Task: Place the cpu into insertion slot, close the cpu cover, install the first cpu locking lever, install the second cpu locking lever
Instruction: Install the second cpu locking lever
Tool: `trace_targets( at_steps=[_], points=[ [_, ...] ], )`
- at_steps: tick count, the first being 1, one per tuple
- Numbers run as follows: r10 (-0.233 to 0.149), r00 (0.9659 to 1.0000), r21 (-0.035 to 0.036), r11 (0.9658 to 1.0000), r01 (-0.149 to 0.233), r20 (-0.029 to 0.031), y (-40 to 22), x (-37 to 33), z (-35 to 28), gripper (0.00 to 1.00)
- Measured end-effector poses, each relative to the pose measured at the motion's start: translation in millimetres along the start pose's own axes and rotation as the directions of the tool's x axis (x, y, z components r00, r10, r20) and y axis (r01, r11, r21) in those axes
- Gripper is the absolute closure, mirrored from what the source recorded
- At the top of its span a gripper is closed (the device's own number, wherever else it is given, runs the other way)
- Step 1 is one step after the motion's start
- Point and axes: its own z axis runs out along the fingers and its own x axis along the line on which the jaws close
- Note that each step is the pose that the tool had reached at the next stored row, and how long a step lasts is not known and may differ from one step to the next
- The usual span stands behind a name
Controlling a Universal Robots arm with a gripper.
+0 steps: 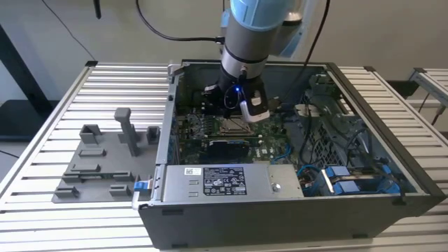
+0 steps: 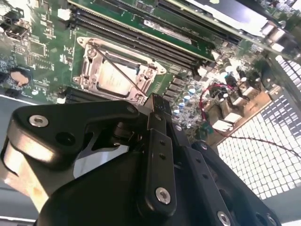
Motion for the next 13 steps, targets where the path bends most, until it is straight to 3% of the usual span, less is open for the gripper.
trace_targets(
  at_steps=[4,13],
  points=[
    [-0.004,1.0,-0.0001,1.0,0.004,-0.0012,2.2,-5.9,2.1,0.89],
    [-0.005,1.0,0.0,1.0,0.005,-0.0015,3.9,-7.8,6.8,0.89]
  ],
)
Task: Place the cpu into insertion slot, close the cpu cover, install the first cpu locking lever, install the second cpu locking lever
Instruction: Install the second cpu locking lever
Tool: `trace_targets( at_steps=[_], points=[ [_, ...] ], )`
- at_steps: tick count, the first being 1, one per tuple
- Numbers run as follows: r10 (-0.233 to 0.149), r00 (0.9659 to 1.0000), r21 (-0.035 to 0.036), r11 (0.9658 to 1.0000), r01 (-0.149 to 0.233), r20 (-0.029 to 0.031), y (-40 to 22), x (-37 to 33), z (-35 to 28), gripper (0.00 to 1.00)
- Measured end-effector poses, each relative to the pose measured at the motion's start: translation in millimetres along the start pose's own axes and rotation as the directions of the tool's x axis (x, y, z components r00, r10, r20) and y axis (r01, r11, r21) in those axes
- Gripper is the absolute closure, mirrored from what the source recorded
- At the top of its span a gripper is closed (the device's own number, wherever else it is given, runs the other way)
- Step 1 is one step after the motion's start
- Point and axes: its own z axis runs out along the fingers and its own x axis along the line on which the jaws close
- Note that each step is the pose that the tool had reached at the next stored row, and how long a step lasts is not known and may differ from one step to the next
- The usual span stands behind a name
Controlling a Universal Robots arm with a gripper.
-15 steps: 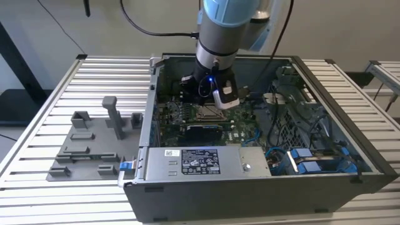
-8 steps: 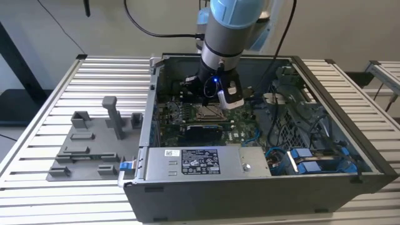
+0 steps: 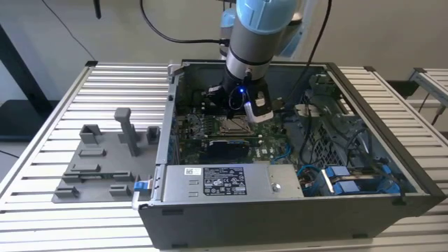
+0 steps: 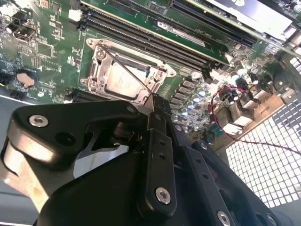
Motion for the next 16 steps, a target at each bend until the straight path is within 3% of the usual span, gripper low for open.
trace_targets(
  at_steps=[8,16],
  points=[
    [0.0,1.0,0.0002,1.0,0.0,0.0,-3.3,-0.7,10.4,0.89],
    [0.001,1.0,0.0001,1.0,-0.001,0.0003,-8.8,8.0,22.6,0.89]
  ],
)
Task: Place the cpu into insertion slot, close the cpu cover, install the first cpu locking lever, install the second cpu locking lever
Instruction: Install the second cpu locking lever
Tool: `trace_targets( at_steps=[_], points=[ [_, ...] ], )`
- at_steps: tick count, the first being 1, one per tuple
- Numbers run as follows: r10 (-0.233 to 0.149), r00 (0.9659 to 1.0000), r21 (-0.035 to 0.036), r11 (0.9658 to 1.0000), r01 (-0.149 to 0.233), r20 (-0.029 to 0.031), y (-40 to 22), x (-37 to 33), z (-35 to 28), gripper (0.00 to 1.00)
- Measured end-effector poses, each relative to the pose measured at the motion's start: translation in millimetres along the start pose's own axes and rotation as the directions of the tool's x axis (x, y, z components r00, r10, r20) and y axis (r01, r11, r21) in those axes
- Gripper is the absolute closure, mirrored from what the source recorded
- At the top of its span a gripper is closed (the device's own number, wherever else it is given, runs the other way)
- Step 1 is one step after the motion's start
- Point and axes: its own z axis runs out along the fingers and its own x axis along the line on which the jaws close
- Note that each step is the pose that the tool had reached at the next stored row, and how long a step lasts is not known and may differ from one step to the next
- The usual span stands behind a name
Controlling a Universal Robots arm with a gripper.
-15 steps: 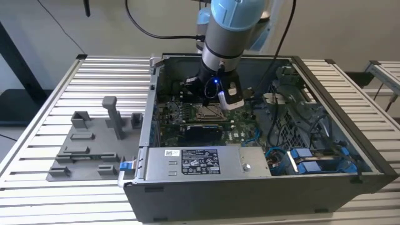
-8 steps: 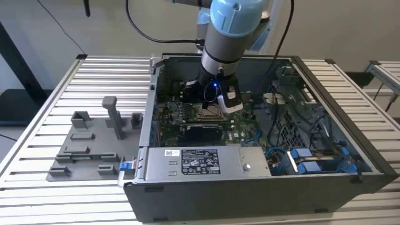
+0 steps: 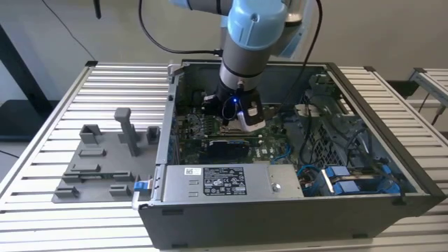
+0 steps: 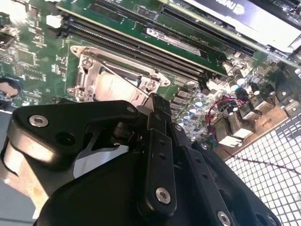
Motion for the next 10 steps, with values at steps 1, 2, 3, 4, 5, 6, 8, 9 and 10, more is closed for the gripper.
trace_targets(
  at_steps=[1,2,3,4,5,6,8,9,10],
  points=[
    [0.0,1.0,0.0,1.0,0.0,0.0,-0.6,0.5,1.6,0.89],
    [0.0,1.0,0.0001,1.0,0.0,0.0,-1.1,0.8,3.0,0.89],
    [0.0,1.0,0.0,1.0,0.0,0.0,-1.7,1.1,4.4,0.89],
    [0.0,1.0,-0.0001,1.0,0.0,0.0,-2.1,1.4,5.5,0.89],
    [0.0,1.0,0.0,1.0,0.0,0.0001,-2.4,1.8,6.4,0.89],
    [0.0,1.0,0.0,1.0,0.0,0.0001,-2.7,2.2,7.0,0.89],
    [0.001,1.0,-0.0001,1.0,-0.001,0.0001,-3.2,3.1,8.4,0.89],
    [0.001,1.0,-0.0001,1.0,-0.001,0.0002,-3.6,3.6,9.2,0.89],
    [0.001,1.0,-0.0002,1.0,-0.001,0.0002,-3.9,4.1,10.0,0.89]
  ],
)
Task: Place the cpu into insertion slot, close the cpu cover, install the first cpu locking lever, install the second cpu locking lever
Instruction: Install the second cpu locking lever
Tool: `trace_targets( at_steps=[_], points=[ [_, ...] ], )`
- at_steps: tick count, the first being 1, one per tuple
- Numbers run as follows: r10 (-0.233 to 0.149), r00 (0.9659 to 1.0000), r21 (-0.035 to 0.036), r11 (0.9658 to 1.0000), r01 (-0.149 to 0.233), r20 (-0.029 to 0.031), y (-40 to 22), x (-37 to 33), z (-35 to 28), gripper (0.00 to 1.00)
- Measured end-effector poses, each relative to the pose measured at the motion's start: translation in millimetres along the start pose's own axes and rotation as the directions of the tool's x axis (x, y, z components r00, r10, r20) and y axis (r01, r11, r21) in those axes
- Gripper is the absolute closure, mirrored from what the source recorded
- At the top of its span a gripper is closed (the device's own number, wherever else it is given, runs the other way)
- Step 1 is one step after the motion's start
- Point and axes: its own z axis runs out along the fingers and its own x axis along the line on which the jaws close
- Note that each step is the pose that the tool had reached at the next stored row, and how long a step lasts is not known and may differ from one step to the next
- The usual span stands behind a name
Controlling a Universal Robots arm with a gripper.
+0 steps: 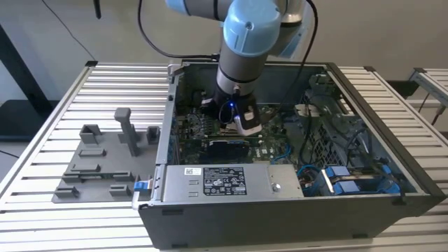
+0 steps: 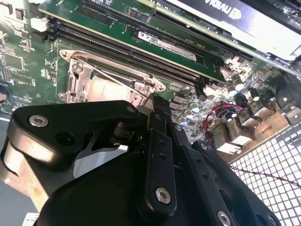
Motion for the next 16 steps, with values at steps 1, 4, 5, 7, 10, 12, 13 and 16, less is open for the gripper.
trace_targets(
  at_steps=[1,4,5,7,10,12,13,16],
  points=[
    [0.0,1.0,0.0,1.0,0.0,0.0001,-0.2,0.6,0.8,0.89],
    [0.001,1.0,0.0,1.0,-0.001,0.0003,-0.7,2.2,2.8,0.89],
    [0.001,1.0,0.0,1.0,-0.001,0.0004,-1.0,2.8,3.5,0.89],
    [0.001,1.0,0.0,1.0,-0.001,0.0005,-1.7,4.5,5.0,0.89],
    [0.002,1.0,-0.0001,1.0,-0.002,0.0008,-2.4,6.1,7.1,0.89],
    [0.003,1.0,-0.0002,1.0,-0.003,0.0008,-2.6,6.4,8.3,0.89],
    [0.003,1.0,-0.0002,1.0,-0.003,0.0008,-2.5,6.5,8.9,0.89],
    [0.003,1.0,-0.0002,1.0,-0.003,0.0008,-1.3,6.8,11.7,0.89]
  ],
)
